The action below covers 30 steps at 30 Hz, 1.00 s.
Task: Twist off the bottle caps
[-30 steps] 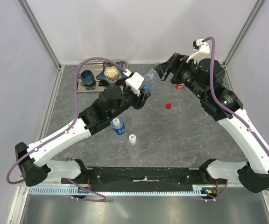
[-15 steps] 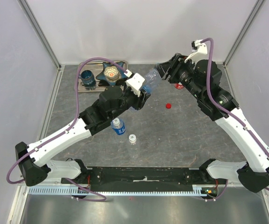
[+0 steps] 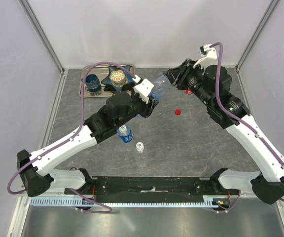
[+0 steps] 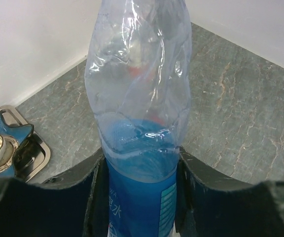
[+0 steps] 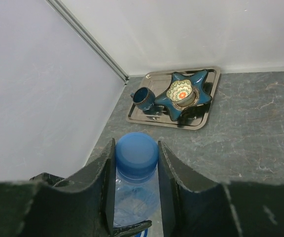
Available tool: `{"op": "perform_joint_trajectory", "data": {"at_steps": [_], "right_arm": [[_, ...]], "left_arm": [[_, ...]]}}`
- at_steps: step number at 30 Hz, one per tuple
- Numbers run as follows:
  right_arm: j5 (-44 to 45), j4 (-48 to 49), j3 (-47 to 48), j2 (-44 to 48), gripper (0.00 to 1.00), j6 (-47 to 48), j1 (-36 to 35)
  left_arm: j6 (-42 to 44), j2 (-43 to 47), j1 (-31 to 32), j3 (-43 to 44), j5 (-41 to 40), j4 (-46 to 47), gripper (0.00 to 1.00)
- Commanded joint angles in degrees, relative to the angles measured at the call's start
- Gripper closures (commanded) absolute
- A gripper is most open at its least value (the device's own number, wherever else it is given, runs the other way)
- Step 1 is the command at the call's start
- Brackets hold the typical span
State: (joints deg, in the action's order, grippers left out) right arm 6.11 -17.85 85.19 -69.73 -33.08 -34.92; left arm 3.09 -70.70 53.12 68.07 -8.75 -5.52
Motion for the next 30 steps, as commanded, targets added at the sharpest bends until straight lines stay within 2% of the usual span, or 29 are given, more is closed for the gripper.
{"op": "perform_joint_trajectory", "data": {"at_steps": [1, 4, 5, 7, 8, 9, 11, 17, 19, 23, 30], "right_arm": [[-1.62, 0.53, -0.2, 1.53, 1.0, 4.07, 0.11], [-5.92, 0.18, 1.2, 2.06, 1.0, 7.76, 0.37], [-13.76, 0.44, 1.64, 2.23, 1.0, 8.55, 0.55], [-20.84, 2.63, 2.0, 3.55, 1.0, 11.1, 0.9], [-23.66, 3.69, 1.65, 4.16, 1.0, 11.46, 0.9], [-28.12, 4.48, 1.3, 5.56, 1.0, 12.24, 0.9], [-31.67, 5.89, 1.21, 6.62, 1.0, 13.39, 0.9], [-47.31, 10.37, -0.72, 9.61, 1.0, 14.98, 0.9], [-51.78, 12.04, -1.69, 10.32, 1.0, 14.62, 0.9], [-58.57, 13.97, -2.39, 10.93, 1.0, 13.84, 0.9], [-64.46, 19.51, -4.5, 11.81, 1.0, 9.98, 0.81]], "left_arm": [[1.48, 1.87, 0.32, 0.3, 6.27, 2.36, 0.55], [0.51, 2.93, -1.0, 0.83, 19.43, 1.83, 0.59], [-0.97, 3.37, -1.7, 1.44, 28.53, 1.04, 0.59], [-4.21, 3.46, -5.11, 1.8, 41.2, 1.56, 0.59], [-8.76, 3.29, -6.35, 1.63, 53.8, 3.91, 0.58], [-11.07, 3.02, -7.24, 1.54, 58.97, 5.33, 0.58], [-16.24, 2.14, -8.56, 1.62, 69.51, 9.45, 0.56], [-20.92, 1.96, -11.46, 1.54, 82.13, 11.49, 0.56], [-23.99, 2.14, -13.12, 0.14, 84.94, 16.57, 0.56], [-32.18, 2.41, -15.59, -2.06, 87.41, 25.11, 0.56], [-33.77, 1.53, -16.82, -2.16, 88.56, 26.7, 0.55]]}}
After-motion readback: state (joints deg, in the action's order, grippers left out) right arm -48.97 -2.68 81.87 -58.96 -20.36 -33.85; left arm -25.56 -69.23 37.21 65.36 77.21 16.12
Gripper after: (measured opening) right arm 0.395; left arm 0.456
